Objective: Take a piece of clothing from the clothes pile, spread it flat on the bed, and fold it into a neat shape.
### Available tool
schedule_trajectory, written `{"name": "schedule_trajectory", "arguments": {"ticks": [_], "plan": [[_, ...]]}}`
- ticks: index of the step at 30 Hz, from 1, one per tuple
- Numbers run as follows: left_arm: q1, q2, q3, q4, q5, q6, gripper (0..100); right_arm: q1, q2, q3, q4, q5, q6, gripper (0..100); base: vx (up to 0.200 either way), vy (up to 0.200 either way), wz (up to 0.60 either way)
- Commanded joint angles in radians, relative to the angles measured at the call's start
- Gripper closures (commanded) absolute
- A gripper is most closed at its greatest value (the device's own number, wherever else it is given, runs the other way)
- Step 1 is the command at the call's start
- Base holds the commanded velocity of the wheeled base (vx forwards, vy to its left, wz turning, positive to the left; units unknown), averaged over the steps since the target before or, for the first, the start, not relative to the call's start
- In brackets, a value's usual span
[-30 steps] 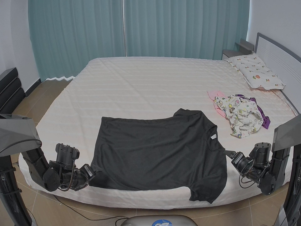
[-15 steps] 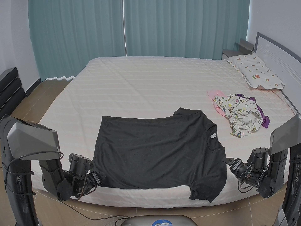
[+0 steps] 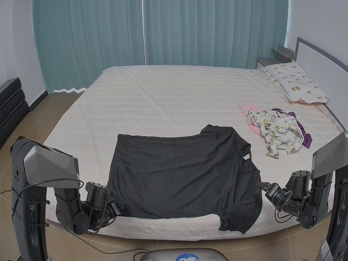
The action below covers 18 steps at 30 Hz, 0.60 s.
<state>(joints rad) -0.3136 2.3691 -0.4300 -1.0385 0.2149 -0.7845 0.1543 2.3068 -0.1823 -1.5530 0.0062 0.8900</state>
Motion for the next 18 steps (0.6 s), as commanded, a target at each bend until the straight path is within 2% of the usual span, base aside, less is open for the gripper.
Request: {"name": "schedule_trajectory", "arguments": {"ticks": [1, 7, 14, 18], "plan": [[-0.001, 0.016, -0.004, -0.005, 0.001, 0.002, 100, 0.001, 0.003, 0.001, -0.016, 0.0, 0.0, 0, 0.0, 0.0, 0.0], [0.005, 0.005, 0.011, -0.006, 0.018, -0.002, 100, -0.001, 0.002, 0.004, -0.016, -0.002, 0.0, 0, 0.0, 0.0, 0.0], [0.002, -0.123, 0.04, -0.017, 0.012, -0.013, 100, -0.001, 0.005, 0.004, -0.015, 0.005, -0.008, 0, 0.0, 0.0, 0.0], [0.019, -0.149, -0.015, -0.009, -0.026, -0.013, 100, -0.007, 0.017, 0.004, -0.015, 0.06, -0.04, 0, 0.0, 0.0, 0.0]]}}
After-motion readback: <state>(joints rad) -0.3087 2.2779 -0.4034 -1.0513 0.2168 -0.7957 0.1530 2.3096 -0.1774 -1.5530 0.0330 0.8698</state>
